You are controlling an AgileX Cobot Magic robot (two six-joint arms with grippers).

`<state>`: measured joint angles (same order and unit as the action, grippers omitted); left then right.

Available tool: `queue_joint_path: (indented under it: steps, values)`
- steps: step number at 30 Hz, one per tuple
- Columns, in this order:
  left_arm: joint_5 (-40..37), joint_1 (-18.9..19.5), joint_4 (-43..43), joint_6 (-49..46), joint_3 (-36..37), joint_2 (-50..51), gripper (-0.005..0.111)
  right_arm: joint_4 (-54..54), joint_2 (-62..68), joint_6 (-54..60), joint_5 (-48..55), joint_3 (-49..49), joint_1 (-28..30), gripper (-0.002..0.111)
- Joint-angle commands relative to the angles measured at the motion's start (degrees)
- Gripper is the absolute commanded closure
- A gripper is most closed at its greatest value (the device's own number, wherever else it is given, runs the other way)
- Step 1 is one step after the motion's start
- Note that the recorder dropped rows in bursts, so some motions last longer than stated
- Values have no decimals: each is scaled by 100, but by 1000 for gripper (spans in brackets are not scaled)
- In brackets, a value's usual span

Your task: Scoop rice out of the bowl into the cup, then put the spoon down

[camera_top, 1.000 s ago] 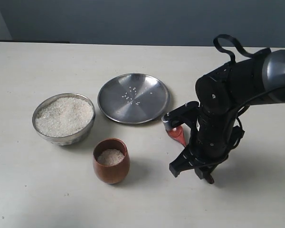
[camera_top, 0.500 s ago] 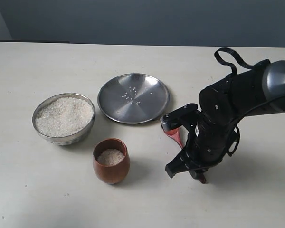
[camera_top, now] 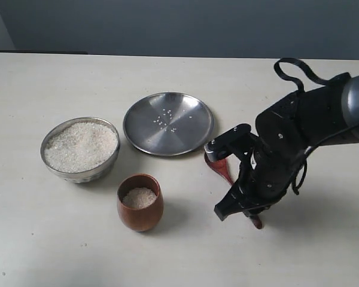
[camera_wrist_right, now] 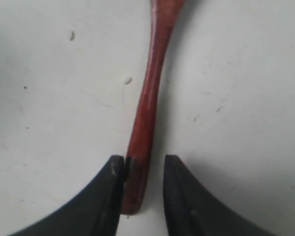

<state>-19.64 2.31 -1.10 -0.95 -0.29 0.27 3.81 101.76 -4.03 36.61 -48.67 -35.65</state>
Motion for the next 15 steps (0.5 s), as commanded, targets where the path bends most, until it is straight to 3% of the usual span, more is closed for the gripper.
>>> queue_joint_path:
  steps: [1,10,15]
  values:
    - [50,12,-10,26,29,-27,106,477,-713,-413,-661,557,32,80]
    - [50,12,-10,26,29,-27,106,720,-1804,-999,-3989,2487,32,80]
    - [50,12,-10,26,29,-27,106,488,-1704,-957,-4590,2924,32,80]
